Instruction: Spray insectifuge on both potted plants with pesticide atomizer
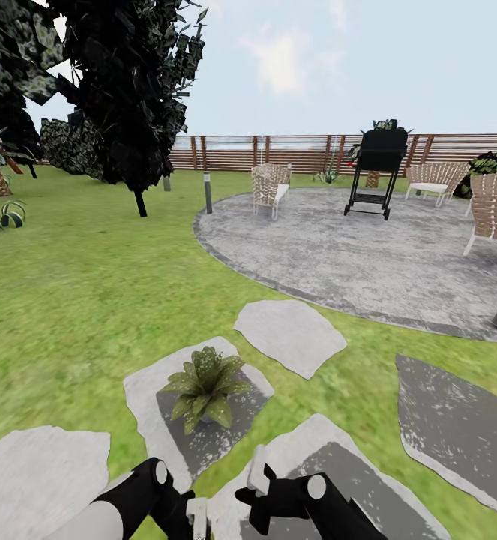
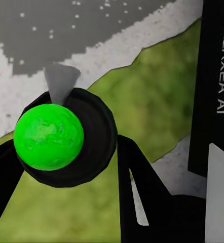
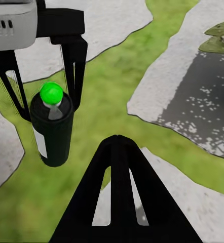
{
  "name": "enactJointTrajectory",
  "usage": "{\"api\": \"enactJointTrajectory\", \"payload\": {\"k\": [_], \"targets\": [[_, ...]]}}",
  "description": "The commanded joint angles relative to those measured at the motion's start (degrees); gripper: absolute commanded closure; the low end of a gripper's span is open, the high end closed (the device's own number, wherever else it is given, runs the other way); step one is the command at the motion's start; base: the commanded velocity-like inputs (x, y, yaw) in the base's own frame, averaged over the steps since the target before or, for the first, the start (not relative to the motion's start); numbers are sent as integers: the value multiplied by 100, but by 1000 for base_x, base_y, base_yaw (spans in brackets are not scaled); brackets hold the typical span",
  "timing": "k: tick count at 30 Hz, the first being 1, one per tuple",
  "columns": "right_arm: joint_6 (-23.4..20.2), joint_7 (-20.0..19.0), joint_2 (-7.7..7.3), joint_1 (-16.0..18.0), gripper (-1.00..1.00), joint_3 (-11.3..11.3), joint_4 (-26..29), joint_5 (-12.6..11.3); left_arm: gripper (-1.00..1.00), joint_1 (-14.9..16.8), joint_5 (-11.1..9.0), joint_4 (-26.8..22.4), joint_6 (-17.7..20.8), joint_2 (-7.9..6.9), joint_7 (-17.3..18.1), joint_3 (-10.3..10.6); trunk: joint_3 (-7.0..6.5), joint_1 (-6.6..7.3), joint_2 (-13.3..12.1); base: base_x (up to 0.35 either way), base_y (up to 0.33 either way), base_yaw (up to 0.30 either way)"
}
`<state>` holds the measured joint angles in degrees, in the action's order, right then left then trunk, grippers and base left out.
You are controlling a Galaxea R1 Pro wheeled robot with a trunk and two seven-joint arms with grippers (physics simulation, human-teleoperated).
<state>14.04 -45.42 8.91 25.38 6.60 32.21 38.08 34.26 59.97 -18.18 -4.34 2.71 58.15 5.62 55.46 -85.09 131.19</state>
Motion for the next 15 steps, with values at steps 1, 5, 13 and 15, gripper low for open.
{"api": "enactJointTrajectory", "payload": {"k": [1, 5, 13, 15], "targets": [[34, -3, 8, 2, 100, -6, 6, 60, 100, 1, 42, -15, -44, 3, 8, -5, 5, 1, 2, 0, 0, 0], [36, -5, 40, 2, 100, -2, -1, 59, 100, 11, -337, -27, -22, 9, -4, 21, 5, 1, 2, 0, 0, 0], [38, -7, 50, 2, 100, -1, -3, 59, 100, 12, -499, -35, -30, 10, -22, 26, 5, 1, 2, 0, 0, 0], [38, -5, 50, 2, 100, -1, -4, 59, 100, 11, -507, -36, -31, 10, -27, 27, 5, 1, 2, 0, 0, 0]]}}
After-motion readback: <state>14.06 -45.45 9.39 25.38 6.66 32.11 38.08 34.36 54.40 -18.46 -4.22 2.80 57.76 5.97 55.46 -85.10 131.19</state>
